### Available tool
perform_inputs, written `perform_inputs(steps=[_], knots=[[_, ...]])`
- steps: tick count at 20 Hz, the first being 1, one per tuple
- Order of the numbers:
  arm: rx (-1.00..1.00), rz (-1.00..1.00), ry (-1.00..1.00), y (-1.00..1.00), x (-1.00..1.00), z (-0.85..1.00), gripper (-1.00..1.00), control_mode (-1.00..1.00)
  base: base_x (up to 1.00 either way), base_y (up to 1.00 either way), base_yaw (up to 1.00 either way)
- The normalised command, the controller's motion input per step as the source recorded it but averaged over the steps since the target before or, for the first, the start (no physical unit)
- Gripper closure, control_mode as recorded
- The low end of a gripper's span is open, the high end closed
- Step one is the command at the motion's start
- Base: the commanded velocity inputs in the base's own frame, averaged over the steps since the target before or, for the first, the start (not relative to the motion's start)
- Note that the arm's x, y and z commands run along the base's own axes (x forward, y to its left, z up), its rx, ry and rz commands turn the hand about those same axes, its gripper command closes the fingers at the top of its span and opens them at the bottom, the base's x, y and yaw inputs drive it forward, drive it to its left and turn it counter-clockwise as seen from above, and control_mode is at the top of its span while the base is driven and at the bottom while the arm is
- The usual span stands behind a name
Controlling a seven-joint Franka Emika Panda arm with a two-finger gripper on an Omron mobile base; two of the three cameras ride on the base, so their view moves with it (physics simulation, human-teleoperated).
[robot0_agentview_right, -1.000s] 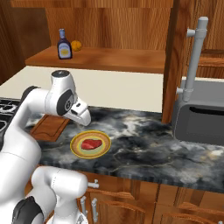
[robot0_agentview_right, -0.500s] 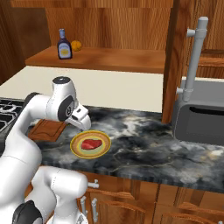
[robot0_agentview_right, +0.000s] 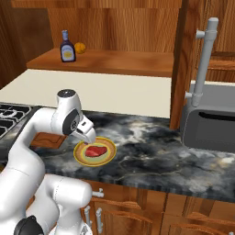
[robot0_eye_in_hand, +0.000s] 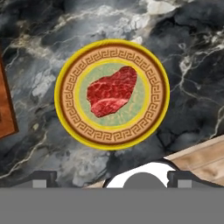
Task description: Pick the steak from the plate and place it on the cutting board. Then pick the condiment bottle from the cabinet and place it next to the cutting board.
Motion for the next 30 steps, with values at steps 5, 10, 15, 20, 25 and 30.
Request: perform_inputs(steps=[5,10,15,20,25,30], knots=[[0.0,0.0,0.0,0.0,0.0,-0.28,-1.0,-1.0,0.0,0.0,0.0],[0.0,0.0,0.0,0.0,0.01,-0.28,-1.0,-1.0,0.0,0.0,0.0],[0.0,0.0,0.0,0.0,0.11,-0.25,-1.0,-1.0,0.0,0.0,0.0],[0.0,0.0,0.0,0.0,0.26,-0.13,-1.0,-1.0,0.0,0.0,0.0],[0.0,0.0,-0.01,0.0,0.24,-0.09,-1.0,-1.0,0.0,0.0,0.0],[0.0,0.0,-0.01,0.0,0.18,-0.07,-1.0,-1.0,0.0,0.0,0.0]])
